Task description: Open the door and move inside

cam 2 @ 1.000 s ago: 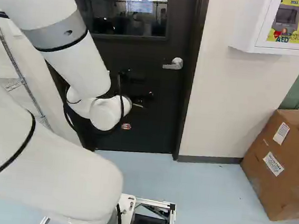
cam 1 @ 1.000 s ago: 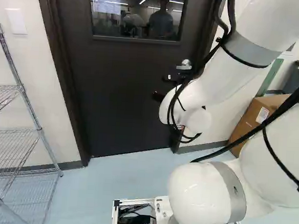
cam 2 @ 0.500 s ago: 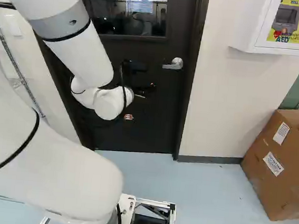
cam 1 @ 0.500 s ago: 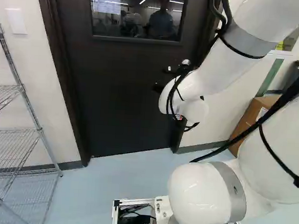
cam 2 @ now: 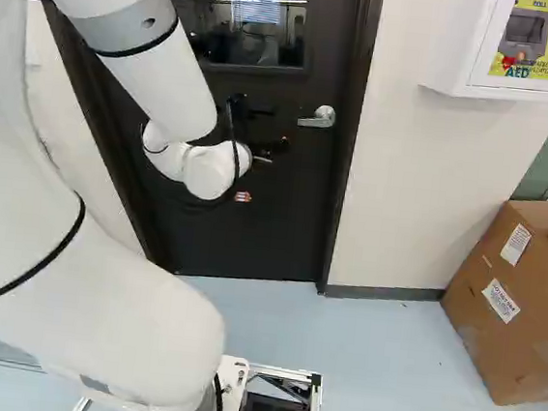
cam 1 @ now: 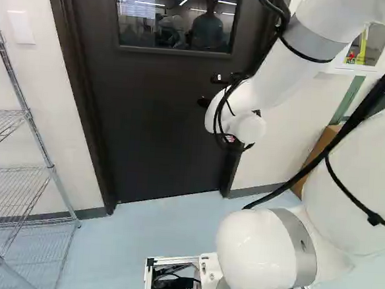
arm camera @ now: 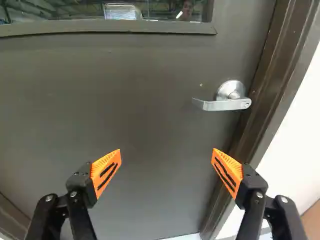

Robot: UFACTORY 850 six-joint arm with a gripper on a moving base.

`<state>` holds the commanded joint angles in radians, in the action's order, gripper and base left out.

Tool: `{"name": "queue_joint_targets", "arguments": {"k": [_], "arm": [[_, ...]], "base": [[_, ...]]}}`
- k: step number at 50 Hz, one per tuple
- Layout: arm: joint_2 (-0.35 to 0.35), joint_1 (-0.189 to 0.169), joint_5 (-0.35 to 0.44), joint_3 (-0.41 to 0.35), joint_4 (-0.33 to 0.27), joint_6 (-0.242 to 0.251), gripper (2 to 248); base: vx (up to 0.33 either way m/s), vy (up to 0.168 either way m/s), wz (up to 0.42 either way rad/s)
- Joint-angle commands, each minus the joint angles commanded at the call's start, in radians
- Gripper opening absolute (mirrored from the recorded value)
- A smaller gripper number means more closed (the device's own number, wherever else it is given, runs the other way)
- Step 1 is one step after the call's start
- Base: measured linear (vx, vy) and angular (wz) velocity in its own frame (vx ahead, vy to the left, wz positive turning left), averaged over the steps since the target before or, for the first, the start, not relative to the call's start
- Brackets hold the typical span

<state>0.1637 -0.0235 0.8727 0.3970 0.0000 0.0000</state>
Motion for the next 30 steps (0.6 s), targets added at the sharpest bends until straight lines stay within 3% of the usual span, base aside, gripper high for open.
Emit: {"name": "queue_joint_targets", "arguments": {"k": [30], "arm": [[-0.097,-0.038,0.0,0.161,0.0,0.0,247]], "base": [[0.0,0.0,0.0]]}}
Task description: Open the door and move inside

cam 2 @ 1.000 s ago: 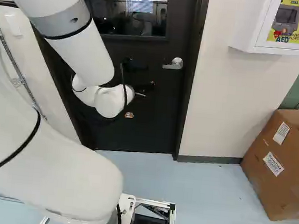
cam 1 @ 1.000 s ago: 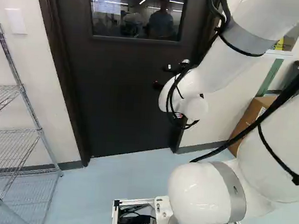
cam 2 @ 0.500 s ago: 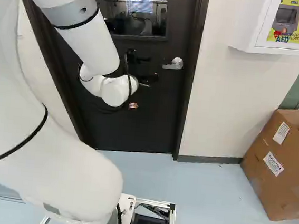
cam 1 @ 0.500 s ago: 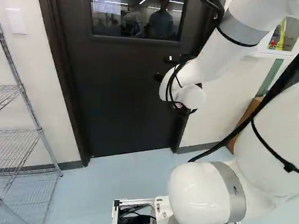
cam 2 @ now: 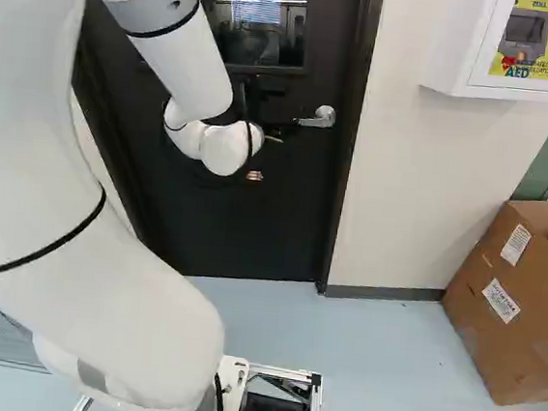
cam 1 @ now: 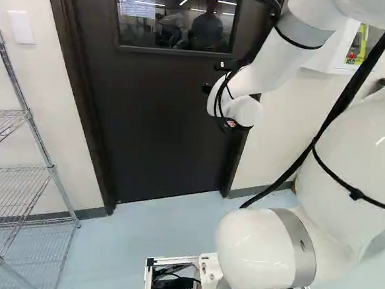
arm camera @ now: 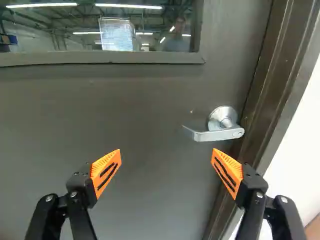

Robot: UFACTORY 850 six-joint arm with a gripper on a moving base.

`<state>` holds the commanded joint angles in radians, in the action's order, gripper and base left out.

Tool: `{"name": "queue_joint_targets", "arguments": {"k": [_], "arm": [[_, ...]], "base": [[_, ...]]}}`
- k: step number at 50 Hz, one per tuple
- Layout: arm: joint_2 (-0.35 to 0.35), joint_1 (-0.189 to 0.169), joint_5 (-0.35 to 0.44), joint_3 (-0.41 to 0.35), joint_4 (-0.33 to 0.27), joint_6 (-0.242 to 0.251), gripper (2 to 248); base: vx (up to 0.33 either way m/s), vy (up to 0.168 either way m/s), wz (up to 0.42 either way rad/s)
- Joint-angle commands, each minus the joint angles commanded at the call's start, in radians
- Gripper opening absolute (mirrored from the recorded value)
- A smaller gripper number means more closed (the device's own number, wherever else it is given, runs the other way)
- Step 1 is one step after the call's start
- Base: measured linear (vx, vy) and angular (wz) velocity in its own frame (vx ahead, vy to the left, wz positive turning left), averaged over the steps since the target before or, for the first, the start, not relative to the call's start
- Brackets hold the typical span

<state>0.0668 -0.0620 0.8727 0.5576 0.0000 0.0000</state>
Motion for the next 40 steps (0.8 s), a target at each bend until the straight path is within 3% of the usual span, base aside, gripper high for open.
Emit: {"name": "queue_joint_targets", "arguments": {"k": [40], "arm": [[-0.145,-0.02,0.0,0.201,0.0,0.0,247]], "base": [[0.0,0.0,0.0]]}}
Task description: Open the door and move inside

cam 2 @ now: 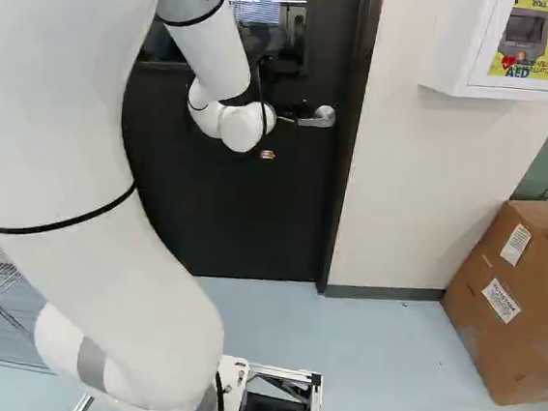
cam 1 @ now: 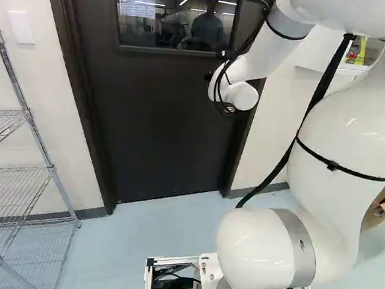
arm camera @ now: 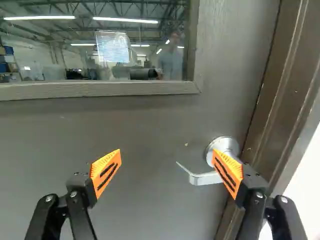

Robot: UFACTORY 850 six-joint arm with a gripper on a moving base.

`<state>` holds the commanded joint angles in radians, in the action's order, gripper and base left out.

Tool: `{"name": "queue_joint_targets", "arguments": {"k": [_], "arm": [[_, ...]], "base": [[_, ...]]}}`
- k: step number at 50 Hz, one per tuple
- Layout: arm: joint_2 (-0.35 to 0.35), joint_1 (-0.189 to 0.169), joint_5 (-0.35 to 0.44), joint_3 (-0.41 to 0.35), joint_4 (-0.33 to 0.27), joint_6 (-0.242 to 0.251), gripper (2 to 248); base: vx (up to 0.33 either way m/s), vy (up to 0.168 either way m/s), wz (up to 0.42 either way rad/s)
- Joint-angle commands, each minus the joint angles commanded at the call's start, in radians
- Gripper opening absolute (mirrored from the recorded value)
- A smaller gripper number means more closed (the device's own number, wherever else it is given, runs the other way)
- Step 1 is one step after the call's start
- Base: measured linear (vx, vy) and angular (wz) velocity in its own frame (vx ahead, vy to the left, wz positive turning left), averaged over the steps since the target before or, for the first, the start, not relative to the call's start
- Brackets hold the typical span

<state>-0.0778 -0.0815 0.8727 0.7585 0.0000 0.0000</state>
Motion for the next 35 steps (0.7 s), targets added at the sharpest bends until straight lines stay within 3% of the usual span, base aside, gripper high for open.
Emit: {"name": "queue_joint_targets", "arguments": {"k": [35], "arm": [[-0.091,0.002,0.0,0.026,0.0,0.0,247]], "base": [[0.0,0.0,0.0]]}}
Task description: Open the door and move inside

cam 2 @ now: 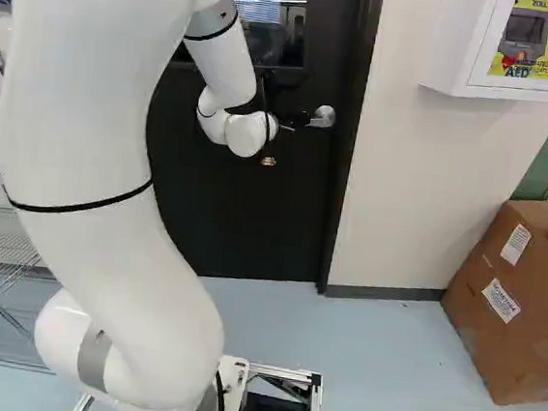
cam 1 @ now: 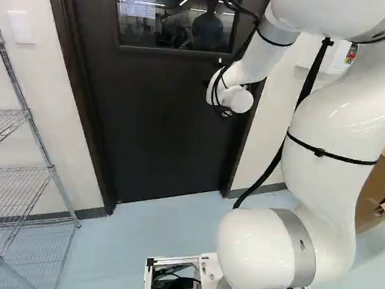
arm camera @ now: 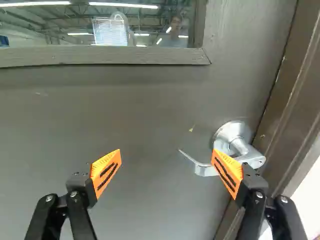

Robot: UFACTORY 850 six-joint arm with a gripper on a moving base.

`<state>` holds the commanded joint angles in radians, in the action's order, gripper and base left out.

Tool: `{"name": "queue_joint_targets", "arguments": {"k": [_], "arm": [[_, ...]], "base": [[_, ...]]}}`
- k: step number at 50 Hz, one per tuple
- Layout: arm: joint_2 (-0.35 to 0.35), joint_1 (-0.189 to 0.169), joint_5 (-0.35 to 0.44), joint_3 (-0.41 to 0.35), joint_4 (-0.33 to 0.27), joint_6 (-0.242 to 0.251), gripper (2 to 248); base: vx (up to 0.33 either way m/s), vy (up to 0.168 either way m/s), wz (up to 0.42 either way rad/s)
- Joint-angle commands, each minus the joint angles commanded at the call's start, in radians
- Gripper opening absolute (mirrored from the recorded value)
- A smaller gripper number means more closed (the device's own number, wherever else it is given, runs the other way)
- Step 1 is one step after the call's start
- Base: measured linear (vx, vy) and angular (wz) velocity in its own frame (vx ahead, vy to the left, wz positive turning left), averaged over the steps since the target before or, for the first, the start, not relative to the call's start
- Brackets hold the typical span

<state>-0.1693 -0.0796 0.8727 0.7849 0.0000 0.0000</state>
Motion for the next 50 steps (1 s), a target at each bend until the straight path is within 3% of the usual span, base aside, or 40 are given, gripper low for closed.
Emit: {"name": "queue_joint_targets", "arguments": {"k": [50], "arm": [[-0.105,-0.003,0.0,0.001,0.0,0.0,247]], "base": [[0.0,0.0,0.0]]}}
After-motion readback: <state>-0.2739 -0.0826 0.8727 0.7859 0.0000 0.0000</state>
